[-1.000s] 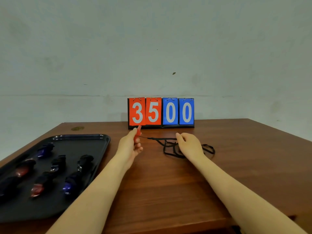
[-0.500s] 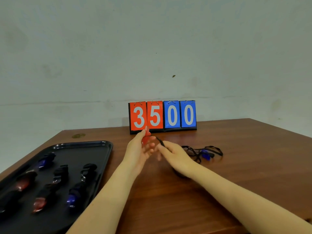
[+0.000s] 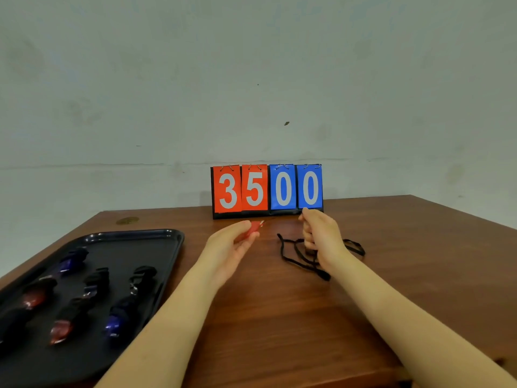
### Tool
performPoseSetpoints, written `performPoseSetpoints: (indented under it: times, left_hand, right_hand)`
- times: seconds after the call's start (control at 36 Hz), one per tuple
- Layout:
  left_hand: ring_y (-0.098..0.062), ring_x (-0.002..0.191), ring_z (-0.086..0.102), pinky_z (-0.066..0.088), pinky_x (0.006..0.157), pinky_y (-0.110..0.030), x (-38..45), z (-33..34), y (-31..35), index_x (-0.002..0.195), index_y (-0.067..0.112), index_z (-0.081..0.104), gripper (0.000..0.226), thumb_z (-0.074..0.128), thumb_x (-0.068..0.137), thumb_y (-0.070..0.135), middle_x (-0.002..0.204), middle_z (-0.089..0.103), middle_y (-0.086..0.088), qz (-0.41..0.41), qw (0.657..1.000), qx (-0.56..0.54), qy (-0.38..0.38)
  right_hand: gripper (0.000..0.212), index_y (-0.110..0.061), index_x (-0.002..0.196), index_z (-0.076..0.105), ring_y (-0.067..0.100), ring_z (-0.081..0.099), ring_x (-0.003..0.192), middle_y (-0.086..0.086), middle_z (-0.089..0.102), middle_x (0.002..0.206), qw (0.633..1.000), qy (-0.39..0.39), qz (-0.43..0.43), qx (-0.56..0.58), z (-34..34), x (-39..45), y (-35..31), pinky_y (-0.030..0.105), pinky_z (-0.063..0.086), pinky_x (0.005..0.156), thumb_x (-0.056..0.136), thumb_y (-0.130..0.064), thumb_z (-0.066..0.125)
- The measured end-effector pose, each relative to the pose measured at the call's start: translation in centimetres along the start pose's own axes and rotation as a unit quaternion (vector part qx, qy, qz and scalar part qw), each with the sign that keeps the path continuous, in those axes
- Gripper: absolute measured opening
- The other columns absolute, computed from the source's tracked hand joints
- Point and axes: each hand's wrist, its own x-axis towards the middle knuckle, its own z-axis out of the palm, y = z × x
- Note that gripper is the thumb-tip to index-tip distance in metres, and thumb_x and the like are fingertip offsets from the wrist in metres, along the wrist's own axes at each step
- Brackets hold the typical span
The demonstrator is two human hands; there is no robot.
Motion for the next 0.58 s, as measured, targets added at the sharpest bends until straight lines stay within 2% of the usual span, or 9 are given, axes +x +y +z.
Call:
performPoseSetpoints:
  times: [0.11, 0.19, 0.28, 0.33, 0.42, 0.5, 0.58]
  left_hand:
    - [-0.028, 0.101, 0.064, 0.060, 0.064, -0.024, -0.9, 1.1, -0.1, 0.103, 0.002, 0.058, 0.015, 0.059, 0.088, 0.000, 0.113, 0.058, -0.022, -0.043, 0.998, -0.047, -0.030]
    - [-0.027, 0.095, 0.065, 0.060, 0.060, -0.024, -1.0, 1.3, -0.3, 0.113, 0.002, 0.052, 0.025, 0.059, 0.089, 0.002, 0.116, 0.055, -0.024, -0.070, 0.996, -0.031, -0.042]
    - [-0.023, 0.086, 0.066, 0.058, 0.056, -0.023, -1.0, 1.3, -0.4, 0.125, -0.001, 0.051, 0.036, 0.058, 0.091, 0.009, 0.118, 0.061, -0.023, -0.106, 0.992, -0.006, -0.062]
    - [-0.018, 0.080, 0.063, 0.058, 0.057, -0.022, -1.1, 1.3, -0.4, 0.123, -0.002, 0.053, 0.033, 0.057, 0.093, 0.011, 0.110, 0.066, -0.021, -0.123, 0.989, 0.003, -0.080]
    - [-0.021, 0.089, 0.062, 0.059, 0.062, -0.025, -1.2, 1.4, -0.6, 0.117, -0.001, 0.060, 0.029, 0.059, 0.091, 0.012, 0.113, 0.061, -0.020, -0.127, 0.987, 0.043, -0.094]
    - [-0.025, 0.095, 0.062, 0.058, 0.068, -0.028, -1.4, 1.4, -0.8, 0.110, 0.002, 0.064, 0.021, 0.061, 0.090, 0.010, 0.109, 0.061, -0.018, -0.113, 0.986, 0.078, -0.098]
    - [-0.023, 0.093, 0.063, 0.055, 0.071, -0.028, -1.3, 1.4, -0.8, 0.108, 0.005, 0.065, 0.020, 0.063, 0.088, 0.008, 0.103, 0.064, -0.015, -0.088, 0.988, 0.085, -0.090]
  right_hand:
    - [0.024, -0.018, 0.087, 0.060, 0.008, 0.039, 0.057, -0.004, 0.046, 0.065, 0.988, 0.026, -0.041, -0.148, 0.2, 0.4, 1.1, 0.021, 0.033, 0.053, 0.100, -0.031, 0.044]
    - [0.023, -0.022, 0.085, 0.060, 0.005, 0.043, 0.063, -0.006, 0.051, 0.070, 0.980, 0.020, -0.070, -0.183, 0.6, 0.8, 1.8, 0.019, 0.033, 0.058, 0.100, -0.031, 0.044]
    - [0.023, -0.022, 0.084, 0.060, 0.007, 0.047, 0.066, -0.005, 0.054, 0.072, 0.978, 0.042, -0.087, -0.183, 0.5, 1.0, 1.9, 0.021, 0.036, 0.060, 0.100, -0.031, 0.045]
    - [0.024, -0.021, 0.085, 0.060, 0.009, 0.050, 0.069, -0.004, 0.056, 0.075, 0.978, 0.061, -0.097, -0.174, 0.2, 1.1, 1.7, 0.023, 0.040, 0.064, 0.100, -0.030, 0.044]
    - [0.024, -0.020, 0.086, 0.061, 0.010, 0.052, 0.073, -0.003, 0.057, 0.077, 0.978, 0.071, -0.107, -0.163, -0.2, 1.2, 1.5, 0.028, 0.044, 0.070, 0.100, -0.029, 0.044]
    - [0.022, -0.021, 0.086, 0.062, 0.010, 0.052, 0.073, -0.005, 0.056, 0.076, 0.979, 0.060, -0.107, -0.164, -0.2, 1.2, 1.5, 0.028, 0.044, 0.071, 0.100, -0.030, 0.046]
    - [0.020, -0.024, 0.087, 0.062, 0.007, 0.056, 0.080, -0.007, 0.061, 0.085, 0.974, 0.036, -0.117, -0.190, 0.1, 0.9, 1.7, 0.023, 0.045, 0.074, 0.099, -0.030, 0.048]
